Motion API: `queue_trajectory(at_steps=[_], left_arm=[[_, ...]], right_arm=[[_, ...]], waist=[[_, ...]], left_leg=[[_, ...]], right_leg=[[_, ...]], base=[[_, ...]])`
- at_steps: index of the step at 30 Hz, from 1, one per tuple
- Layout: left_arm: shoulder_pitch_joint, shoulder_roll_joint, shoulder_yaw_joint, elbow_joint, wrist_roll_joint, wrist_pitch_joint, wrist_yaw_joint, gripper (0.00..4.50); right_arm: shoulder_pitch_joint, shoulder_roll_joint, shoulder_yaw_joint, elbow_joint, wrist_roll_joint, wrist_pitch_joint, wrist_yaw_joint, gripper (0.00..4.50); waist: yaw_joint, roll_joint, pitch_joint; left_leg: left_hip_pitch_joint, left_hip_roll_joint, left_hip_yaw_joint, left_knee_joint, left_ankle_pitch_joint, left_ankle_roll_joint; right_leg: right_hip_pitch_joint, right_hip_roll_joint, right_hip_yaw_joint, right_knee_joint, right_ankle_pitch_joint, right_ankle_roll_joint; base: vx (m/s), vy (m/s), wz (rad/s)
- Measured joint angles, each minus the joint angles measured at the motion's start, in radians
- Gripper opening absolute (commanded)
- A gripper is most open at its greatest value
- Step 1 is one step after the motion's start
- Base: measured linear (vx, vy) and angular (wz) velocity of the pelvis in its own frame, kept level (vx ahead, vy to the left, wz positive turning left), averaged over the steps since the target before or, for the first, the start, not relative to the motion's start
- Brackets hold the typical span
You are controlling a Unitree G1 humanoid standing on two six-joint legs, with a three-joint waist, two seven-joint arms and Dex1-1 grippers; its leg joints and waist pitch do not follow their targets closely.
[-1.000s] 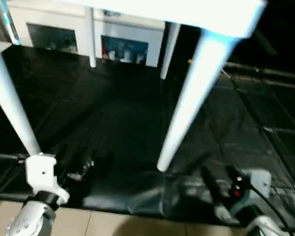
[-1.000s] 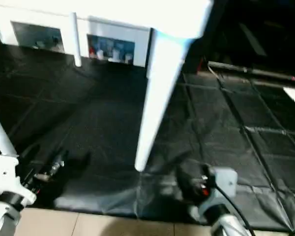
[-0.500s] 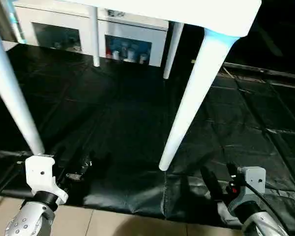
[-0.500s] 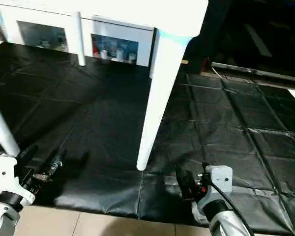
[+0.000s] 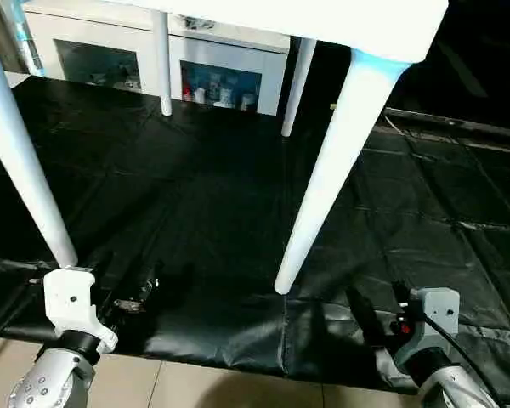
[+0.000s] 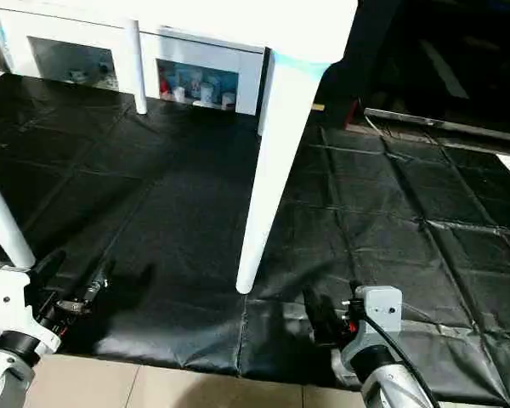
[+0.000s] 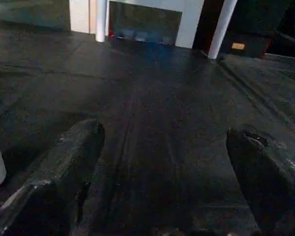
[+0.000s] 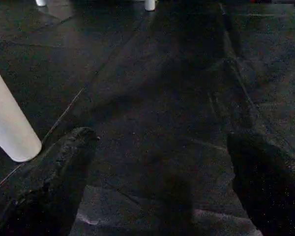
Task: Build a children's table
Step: Flip table
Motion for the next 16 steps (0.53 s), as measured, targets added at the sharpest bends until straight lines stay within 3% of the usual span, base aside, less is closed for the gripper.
queue_trajectory(at_steps=[16], left_arm=[[0.000, 0.000, 0.000, 0.000, 0.000, 0.000, 0.000, 4.47]], right_arm=[[0.000, 0.000, 0.000, 0.000, 0.000, 0.000, 0.000, 4.50]], waist=[[0.000, 0.000, 0.000]], left_leg=[[0.000, 0.000, 0.000, 0.000, 0.000, 0.000]], right_leg=[[0.000, 0.000, 0.000, 0.000, 0.000, 0.000]], base=[[0.000, 0.000, 0.00]])
